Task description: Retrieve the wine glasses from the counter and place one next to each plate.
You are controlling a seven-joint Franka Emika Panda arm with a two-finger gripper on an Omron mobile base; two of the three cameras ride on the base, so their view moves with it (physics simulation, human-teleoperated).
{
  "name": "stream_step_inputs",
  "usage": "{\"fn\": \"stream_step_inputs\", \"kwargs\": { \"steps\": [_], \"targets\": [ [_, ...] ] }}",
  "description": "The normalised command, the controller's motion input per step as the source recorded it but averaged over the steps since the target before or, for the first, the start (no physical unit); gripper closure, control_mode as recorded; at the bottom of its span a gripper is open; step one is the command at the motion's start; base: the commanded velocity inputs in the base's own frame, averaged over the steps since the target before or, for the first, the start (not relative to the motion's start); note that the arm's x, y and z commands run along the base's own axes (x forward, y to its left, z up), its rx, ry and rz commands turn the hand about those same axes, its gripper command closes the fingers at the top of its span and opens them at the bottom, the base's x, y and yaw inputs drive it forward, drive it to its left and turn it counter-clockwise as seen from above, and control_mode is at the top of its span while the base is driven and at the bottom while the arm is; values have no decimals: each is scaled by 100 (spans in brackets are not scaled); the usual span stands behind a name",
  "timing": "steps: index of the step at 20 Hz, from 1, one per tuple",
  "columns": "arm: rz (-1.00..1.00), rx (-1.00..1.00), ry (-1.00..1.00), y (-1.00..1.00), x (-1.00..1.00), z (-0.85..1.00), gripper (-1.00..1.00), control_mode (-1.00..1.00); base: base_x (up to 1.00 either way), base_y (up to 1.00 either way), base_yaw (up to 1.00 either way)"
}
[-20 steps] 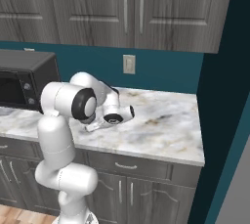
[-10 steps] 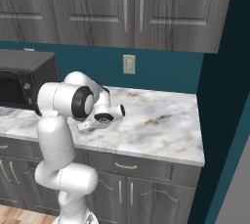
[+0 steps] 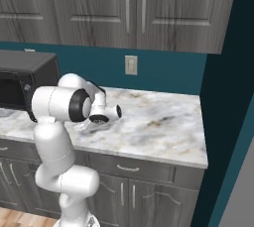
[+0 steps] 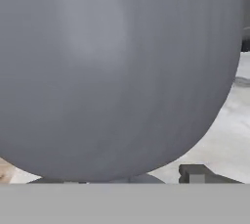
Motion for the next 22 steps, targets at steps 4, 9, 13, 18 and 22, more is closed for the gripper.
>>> {"fn": "stream_step_inputs", "kwargs": {
  "steps": [4,9,13,18,22],
  "targets": [
    [0,0,-25,10,-34,75,100,-100,0,0,0],
    [0,0,-3,-4,-52,100,100,-100,0,0,0],
    [0,0,25,-32,-60,100,100,-100,0,0,0],
    [0,0,22,-68,-82,100,100,-100,0,0,0],
    [0,0,-8,-64,-100,100,100,-100,0,0,0]
  ]
}}
